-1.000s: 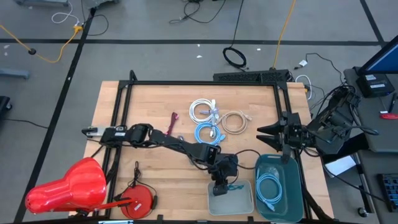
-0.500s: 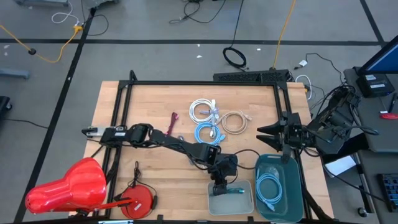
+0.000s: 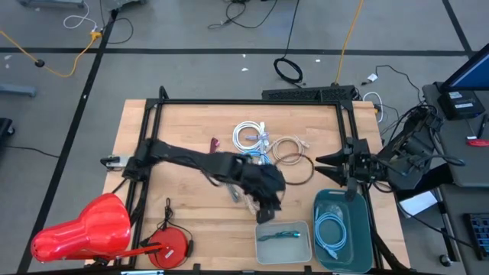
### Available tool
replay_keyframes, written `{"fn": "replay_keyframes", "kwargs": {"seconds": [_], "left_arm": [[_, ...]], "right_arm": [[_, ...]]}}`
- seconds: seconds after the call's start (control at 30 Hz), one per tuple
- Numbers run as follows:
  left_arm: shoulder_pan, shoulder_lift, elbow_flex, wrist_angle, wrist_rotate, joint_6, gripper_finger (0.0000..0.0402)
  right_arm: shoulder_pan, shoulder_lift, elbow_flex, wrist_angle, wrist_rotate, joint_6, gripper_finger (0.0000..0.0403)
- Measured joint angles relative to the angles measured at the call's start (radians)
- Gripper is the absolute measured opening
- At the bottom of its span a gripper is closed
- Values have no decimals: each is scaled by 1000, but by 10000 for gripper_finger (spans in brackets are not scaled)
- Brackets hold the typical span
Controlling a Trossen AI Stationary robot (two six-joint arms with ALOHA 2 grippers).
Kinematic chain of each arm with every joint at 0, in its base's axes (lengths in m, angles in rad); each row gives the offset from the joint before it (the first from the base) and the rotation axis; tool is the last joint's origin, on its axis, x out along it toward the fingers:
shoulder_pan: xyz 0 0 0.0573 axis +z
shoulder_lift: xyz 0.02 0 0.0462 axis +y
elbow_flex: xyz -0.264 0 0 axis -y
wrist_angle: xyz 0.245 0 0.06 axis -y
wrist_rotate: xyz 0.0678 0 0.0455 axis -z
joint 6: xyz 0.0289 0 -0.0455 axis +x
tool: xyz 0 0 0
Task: Pick & Place USB Port
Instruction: Put the top brown HDMI cable into the blue bin
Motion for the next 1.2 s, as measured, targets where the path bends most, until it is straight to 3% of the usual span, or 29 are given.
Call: {"fn": "replay_keyframes", "kwargs": {"seconds": [0.23,0.4,0.53,0.63,0.77,0.9,1.2], "left_arm": [[-15,-176,1,-177,-256,-42,102],[-47,-243,1,-438,-498,-130,102],[-63,-252,-8,-627,-553,-204,101],[-77,-268,-52,-698,-595,-237,101],[-82,-333,-195,-692,-614,-260,101],[-75,-465,-420,-614,-615,-313,101],[-59,-861,-924,-267,-582,-457,101]], "right_arm": [[-41,49,0,0,2,4,134],[-119,112,0,8,-7,8,134],[-222,174,-2,-1,-99,32,134],[-318,215,-30,8,-230,47,134],[-451,271,-87,92,-420,58,134],[-566,307,-144,204,-529,21,134],[-843,332,-244,164,-524,-9,134]]}}
